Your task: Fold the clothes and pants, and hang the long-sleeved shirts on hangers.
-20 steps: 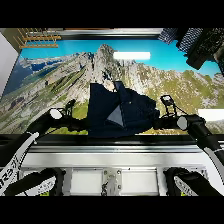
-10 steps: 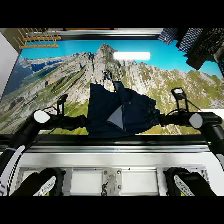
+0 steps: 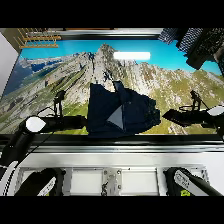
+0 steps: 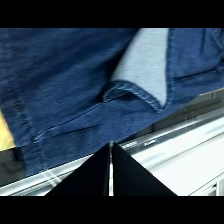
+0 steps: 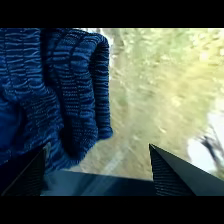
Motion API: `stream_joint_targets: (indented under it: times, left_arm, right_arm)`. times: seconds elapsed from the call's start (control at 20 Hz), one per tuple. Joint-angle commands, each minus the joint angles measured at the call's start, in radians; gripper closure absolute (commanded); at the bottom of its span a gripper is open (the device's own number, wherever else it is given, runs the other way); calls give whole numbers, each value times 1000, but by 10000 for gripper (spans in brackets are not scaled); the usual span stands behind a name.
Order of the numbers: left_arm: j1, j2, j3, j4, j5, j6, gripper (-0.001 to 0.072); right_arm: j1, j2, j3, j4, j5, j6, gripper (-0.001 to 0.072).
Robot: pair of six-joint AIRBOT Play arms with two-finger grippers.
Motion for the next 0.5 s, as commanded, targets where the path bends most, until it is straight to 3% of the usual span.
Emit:
stream_joint_targets:
  times: [0.0, 0.45]
  left_arm:
    - [-49, 8, 0, -2, 43, -32, 701]
    - [-49, 8, 0, -5, 60, -43, 702]
  right_arm:
    - [-48, -217, 19, 211, 26, -140, -8]
    - [128, -367, 74, 304, 35, -162, -3]
